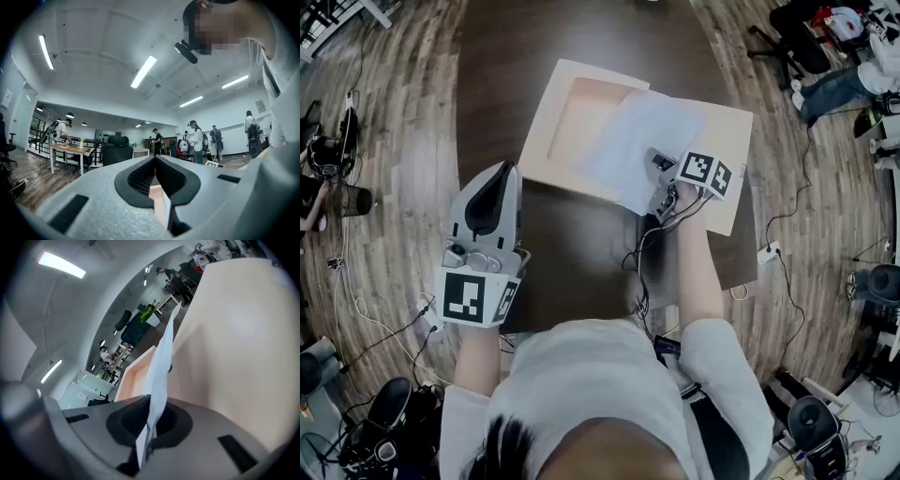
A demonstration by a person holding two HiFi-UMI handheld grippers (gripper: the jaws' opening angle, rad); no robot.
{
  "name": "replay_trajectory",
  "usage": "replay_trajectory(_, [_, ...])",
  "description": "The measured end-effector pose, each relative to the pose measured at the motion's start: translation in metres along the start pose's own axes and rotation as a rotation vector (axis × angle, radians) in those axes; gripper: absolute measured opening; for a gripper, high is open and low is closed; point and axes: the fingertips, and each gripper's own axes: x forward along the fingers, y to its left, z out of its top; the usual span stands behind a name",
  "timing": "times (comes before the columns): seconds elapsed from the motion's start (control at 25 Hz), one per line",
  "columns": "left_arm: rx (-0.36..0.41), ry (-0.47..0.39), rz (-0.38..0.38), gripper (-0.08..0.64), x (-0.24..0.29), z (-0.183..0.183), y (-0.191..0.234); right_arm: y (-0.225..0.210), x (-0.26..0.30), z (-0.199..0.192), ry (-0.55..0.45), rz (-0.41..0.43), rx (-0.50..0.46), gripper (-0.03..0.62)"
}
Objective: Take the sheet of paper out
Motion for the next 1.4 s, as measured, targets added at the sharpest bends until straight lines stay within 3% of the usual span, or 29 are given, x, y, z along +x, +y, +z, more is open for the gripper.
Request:
replay_trajectory(0.64, [-0.001, -0.043, -0.092, 0.009, -0.015, 0.020, -0.024, 0.016, -0.078, 0.006, -0.187, -0.060, -0.134, 0.014])
replay_trajectory(1.12, [0.001, -0.080, -0.154, 0.009, -0.035, 0.034, -0.030, 0.051, -0.127, -0.006, -0.282, -0.148, -0.344, 0.014])
replay_trajectory(1.4, [-0.002, -0.072, -0.183, 0.009, -0.046, 0.041, -0.039, 0.073, -0.159, -0.022, -0.321, -0.166, -0.419, 0.014])
